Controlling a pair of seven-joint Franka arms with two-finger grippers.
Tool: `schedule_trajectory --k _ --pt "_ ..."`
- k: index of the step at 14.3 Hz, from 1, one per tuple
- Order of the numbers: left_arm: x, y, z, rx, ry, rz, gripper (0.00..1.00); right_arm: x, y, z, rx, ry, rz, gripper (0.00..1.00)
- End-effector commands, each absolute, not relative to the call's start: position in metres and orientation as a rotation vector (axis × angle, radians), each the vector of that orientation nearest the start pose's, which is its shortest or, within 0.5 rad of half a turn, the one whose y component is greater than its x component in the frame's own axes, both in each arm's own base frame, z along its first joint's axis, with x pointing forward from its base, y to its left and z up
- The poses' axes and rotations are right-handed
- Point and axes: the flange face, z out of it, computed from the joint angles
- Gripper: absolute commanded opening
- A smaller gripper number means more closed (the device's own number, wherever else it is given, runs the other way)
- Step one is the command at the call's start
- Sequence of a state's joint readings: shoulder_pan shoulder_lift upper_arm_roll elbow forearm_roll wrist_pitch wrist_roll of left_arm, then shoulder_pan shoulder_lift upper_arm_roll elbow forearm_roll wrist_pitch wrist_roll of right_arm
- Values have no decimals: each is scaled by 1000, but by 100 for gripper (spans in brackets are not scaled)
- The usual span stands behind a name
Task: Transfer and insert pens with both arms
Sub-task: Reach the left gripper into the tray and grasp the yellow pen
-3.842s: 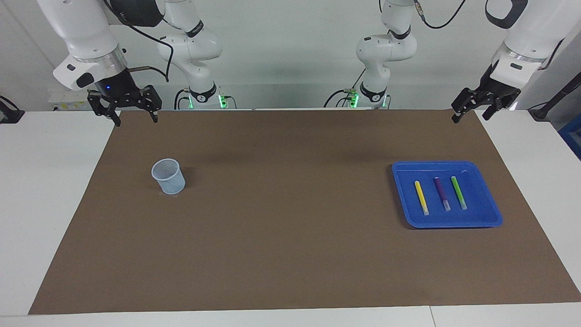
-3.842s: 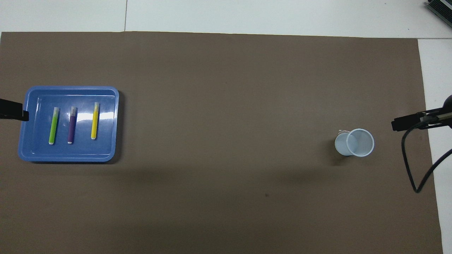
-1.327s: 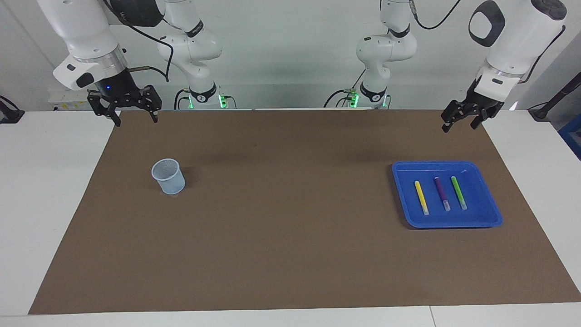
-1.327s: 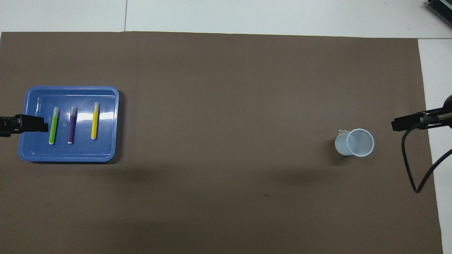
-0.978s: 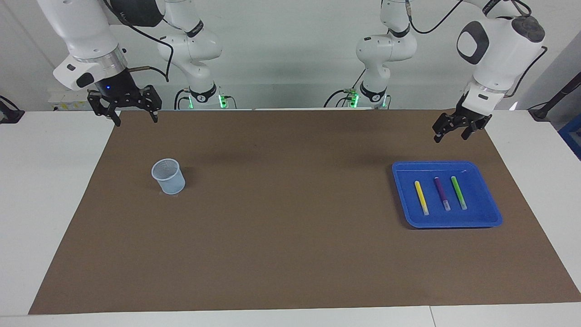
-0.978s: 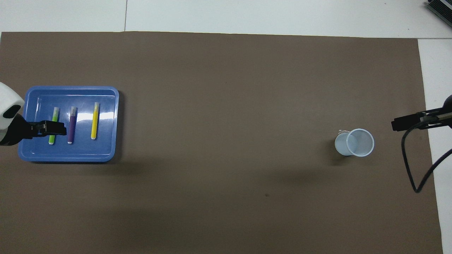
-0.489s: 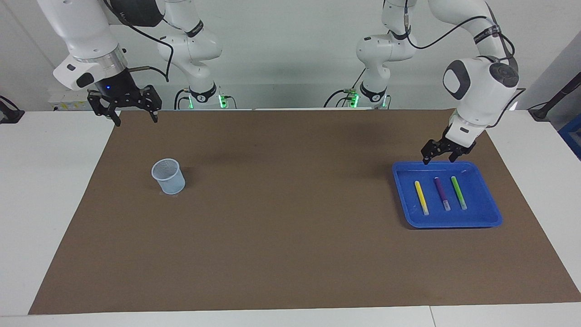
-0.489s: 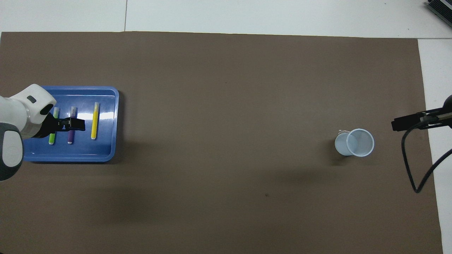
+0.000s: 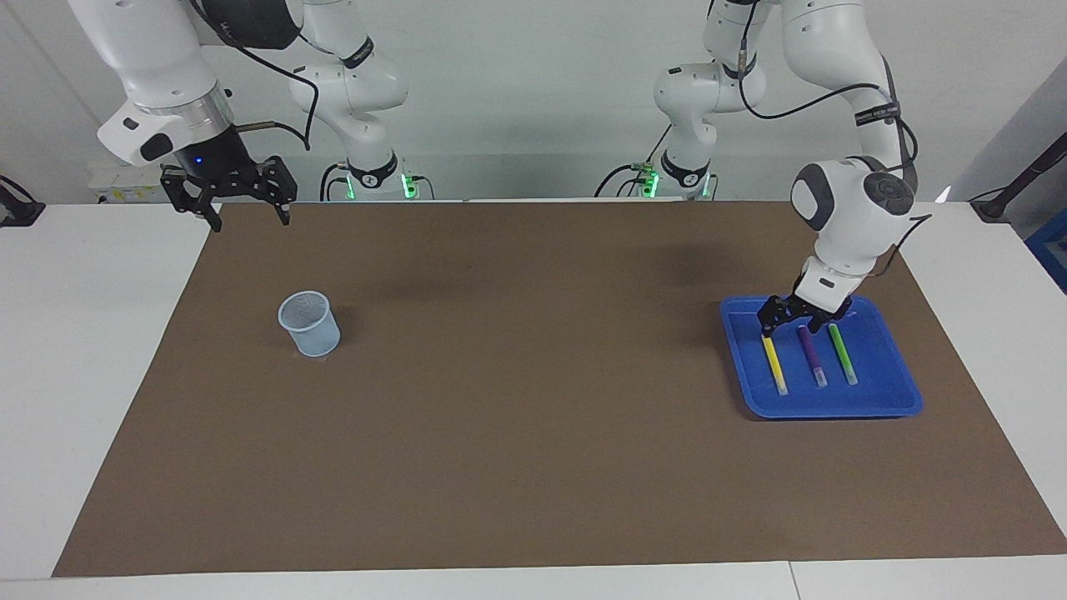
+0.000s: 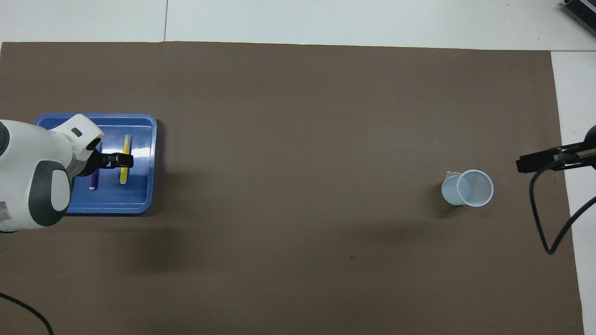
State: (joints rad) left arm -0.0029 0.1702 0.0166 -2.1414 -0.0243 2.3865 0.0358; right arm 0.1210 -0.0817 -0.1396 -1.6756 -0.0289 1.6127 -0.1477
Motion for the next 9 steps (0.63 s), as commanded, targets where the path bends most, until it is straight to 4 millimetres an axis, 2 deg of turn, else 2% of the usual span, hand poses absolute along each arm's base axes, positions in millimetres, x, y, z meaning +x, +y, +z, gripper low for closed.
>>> schedule_trajectory --k 1,3,9 --pt "575 6 305 -3142 31 -152 95 527 -16 622 -3146 -215 -48 100" --pt "578 5 295 -3140 36 -167 93 527 -16 622 -3146 -215 -48 100" --pt "594 3 304 -3133 42 -246 87 527 -17 622 -3146 -213 -48 100"
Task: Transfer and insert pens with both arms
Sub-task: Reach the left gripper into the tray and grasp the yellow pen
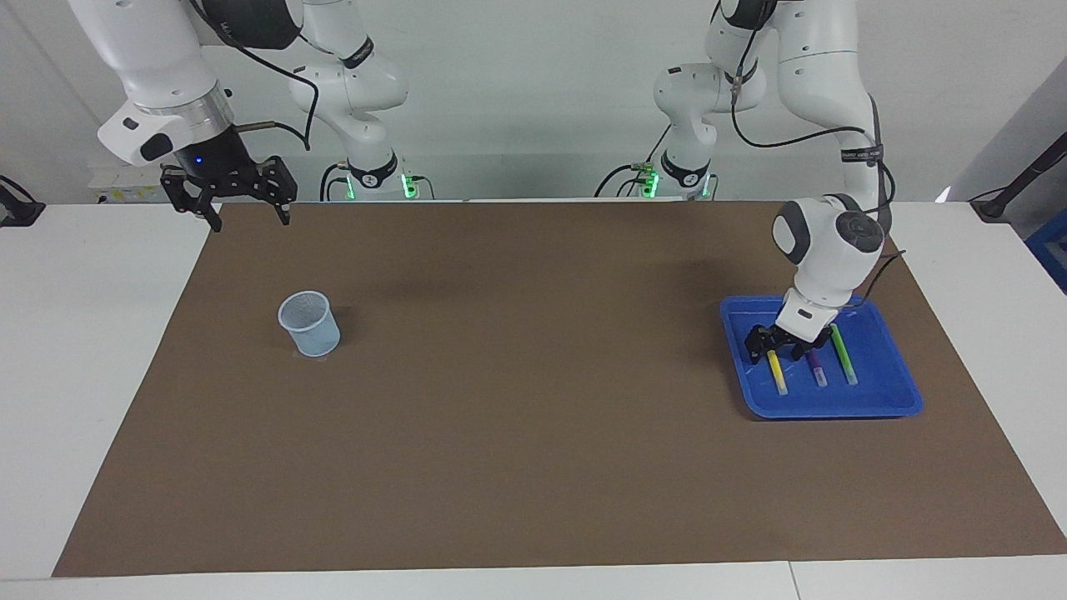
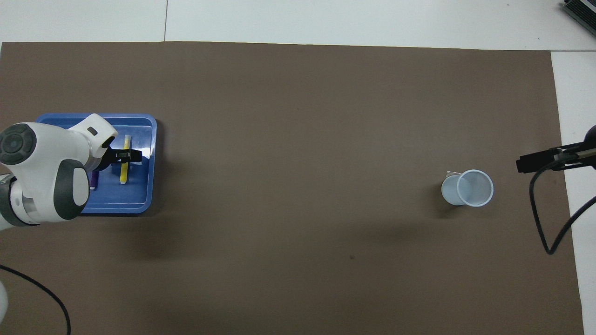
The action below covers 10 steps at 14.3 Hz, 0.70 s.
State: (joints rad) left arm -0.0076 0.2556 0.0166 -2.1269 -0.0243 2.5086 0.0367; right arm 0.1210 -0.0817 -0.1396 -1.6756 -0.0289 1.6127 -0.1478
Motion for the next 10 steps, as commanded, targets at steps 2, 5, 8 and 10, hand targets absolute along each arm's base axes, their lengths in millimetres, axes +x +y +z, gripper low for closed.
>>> schedule_trajectory --k 2,5,8,10 --pt "598 2 303 -3130 45 -267 80 527 -16 622 -3146 -215 -48 100" --pt "597 -6 292 -3129 62 -289 71 527 -17 622 -3146 -213 -45 100" --pt "597 -6 292 -3129 62 -287 32 527 -17 622 -3146 -213 -48 100" --pt "596 -6 292 -3130 62 -275 0 527 -16 622 -3146 -215 -46 100"
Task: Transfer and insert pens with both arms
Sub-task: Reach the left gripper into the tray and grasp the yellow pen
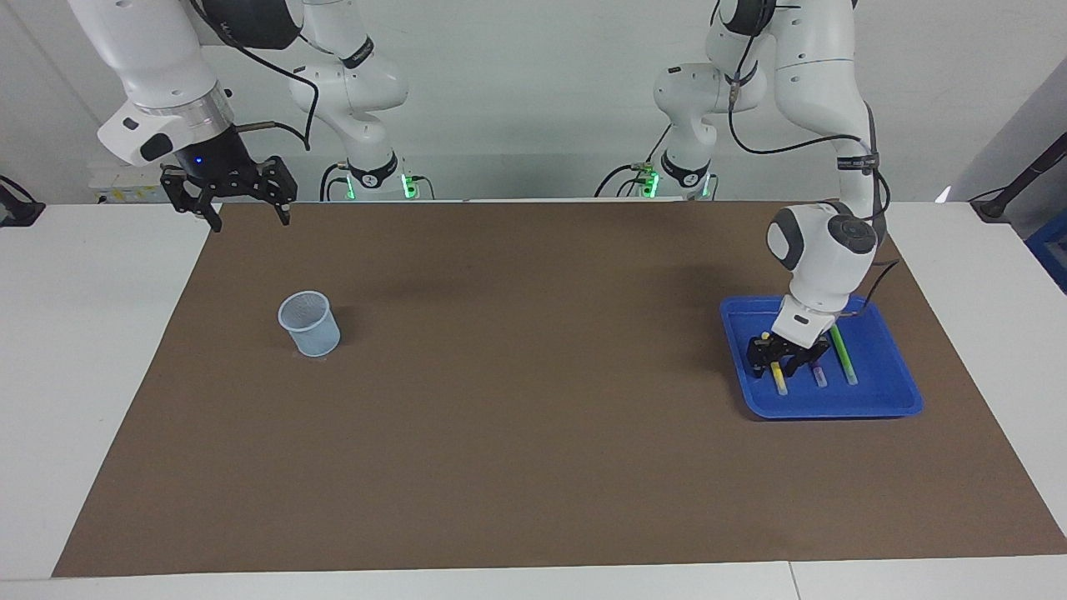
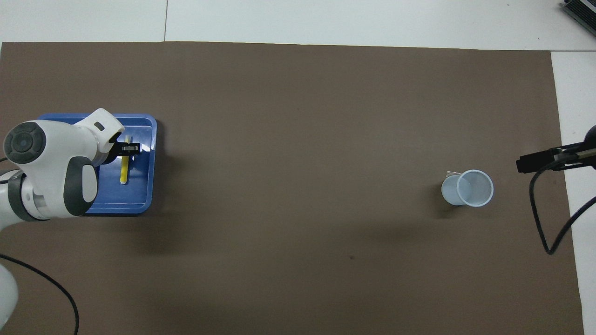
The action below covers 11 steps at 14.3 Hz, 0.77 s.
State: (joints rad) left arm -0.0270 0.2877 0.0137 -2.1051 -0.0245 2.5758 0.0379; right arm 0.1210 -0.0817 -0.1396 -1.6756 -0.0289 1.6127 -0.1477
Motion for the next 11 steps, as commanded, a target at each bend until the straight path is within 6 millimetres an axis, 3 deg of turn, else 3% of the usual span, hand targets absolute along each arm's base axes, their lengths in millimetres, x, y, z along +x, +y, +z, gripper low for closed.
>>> schedule_trajectory --k 1,7,11 --pt "596 -6 292 -3130 62 -272 0 527 -16 622 -3146 -215 -48 100" --pt "600 1 301 -3138 28 -210 0 527 -17 622 -3146 -213 -48 100" --pt "626 3 360 -3159 10 -79 0 527 -16 622 -3146 -215 -48 100"
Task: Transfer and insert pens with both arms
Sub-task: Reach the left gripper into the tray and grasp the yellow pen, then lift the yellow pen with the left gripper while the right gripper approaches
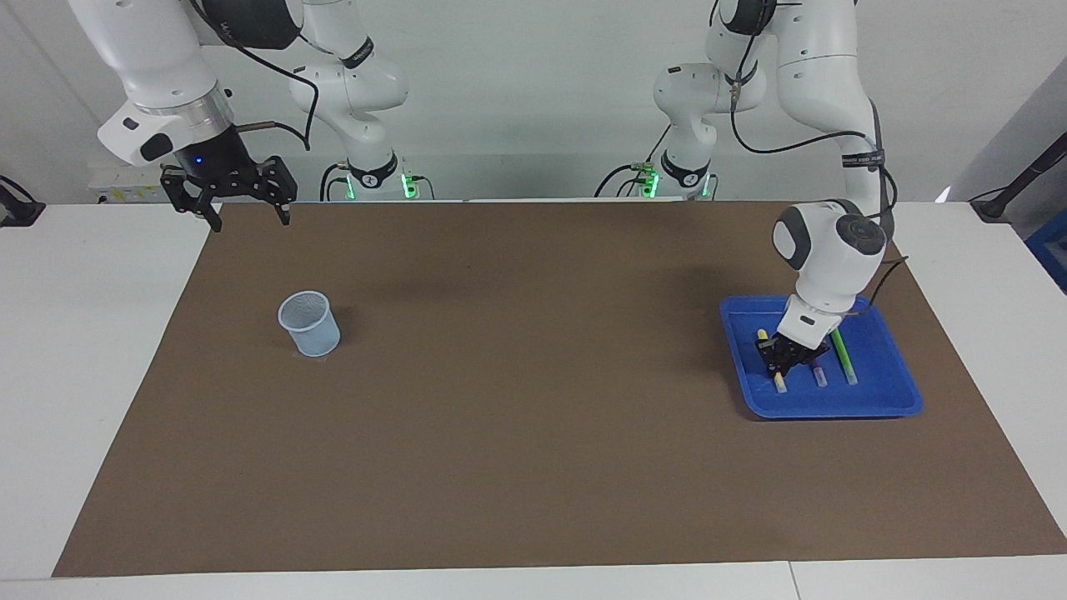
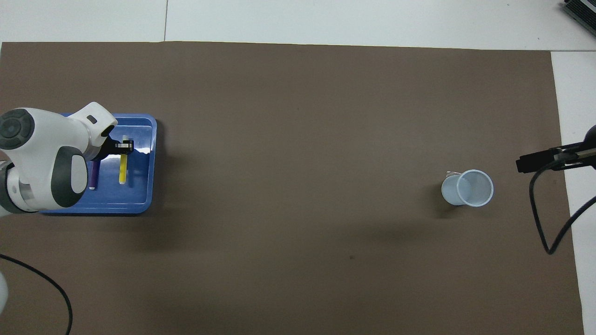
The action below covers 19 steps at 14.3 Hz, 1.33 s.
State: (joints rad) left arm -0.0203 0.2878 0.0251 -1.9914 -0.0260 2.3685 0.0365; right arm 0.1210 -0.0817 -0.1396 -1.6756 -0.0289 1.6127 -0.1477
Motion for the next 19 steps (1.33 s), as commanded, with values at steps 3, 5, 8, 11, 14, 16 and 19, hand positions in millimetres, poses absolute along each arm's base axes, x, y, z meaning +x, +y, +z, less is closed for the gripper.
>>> schedule_trajectory --k 3,5,8,11,14,16,19 --pt "629 2 413 -3185 -67 43 0 527 -17 622 -3146 -213 -48 100" --pt "626 -13 450 -3177 -244 89 0 527 -17 622 -3146 -213 -48 100" --pt "613 -49 499 -3191 -710 148 0 527 -16 622 -3146 -215 -48 100" --pt "598 -80 532 -3111 -1257 262 0 527 -16 622 -3146 -215 -48 100" --pt "584 -100 554 -2955 -1763 446 0 527 -16 622 -3146 -215 -48 100" --pt "571 -109 564 -2893 -1857 543 0 527 -18 622 -3146 -215 -48 100" --pt "552 -112 566 -2772 -1993 801 0 524 -21 625 -3141 -224 -58 100"
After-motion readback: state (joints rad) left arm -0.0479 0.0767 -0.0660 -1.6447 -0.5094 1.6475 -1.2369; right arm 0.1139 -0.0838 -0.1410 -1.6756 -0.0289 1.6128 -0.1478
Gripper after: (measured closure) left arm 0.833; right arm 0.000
